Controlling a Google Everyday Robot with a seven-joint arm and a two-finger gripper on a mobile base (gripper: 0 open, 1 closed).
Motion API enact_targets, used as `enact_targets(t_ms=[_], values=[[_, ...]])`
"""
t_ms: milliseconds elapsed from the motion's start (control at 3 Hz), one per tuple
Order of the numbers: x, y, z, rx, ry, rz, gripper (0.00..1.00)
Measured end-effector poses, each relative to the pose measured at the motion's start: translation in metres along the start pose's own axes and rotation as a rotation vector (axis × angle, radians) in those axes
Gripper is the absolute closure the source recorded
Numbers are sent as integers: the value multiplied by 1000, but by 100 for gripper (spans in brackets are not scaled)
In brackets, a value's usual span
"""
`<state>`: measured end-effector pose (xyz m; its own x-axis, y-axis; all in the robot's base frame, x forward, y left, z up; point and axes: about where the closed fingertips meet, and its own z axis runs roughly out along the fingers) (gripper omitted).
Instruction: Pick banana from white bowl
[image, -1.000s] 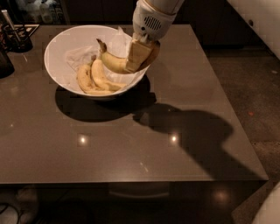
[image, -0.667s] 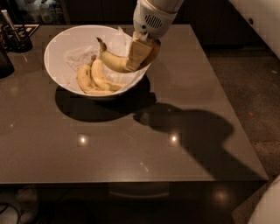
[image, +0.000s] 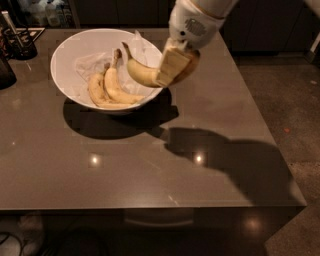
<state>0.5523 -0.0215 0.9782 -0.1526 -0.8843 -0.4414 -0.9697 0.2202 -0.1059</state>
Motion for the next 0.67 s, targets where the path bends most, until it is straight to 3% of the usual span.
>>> enact_targets(t_ms=[667], values=[[51,64,-60,46,-35,153,100]])
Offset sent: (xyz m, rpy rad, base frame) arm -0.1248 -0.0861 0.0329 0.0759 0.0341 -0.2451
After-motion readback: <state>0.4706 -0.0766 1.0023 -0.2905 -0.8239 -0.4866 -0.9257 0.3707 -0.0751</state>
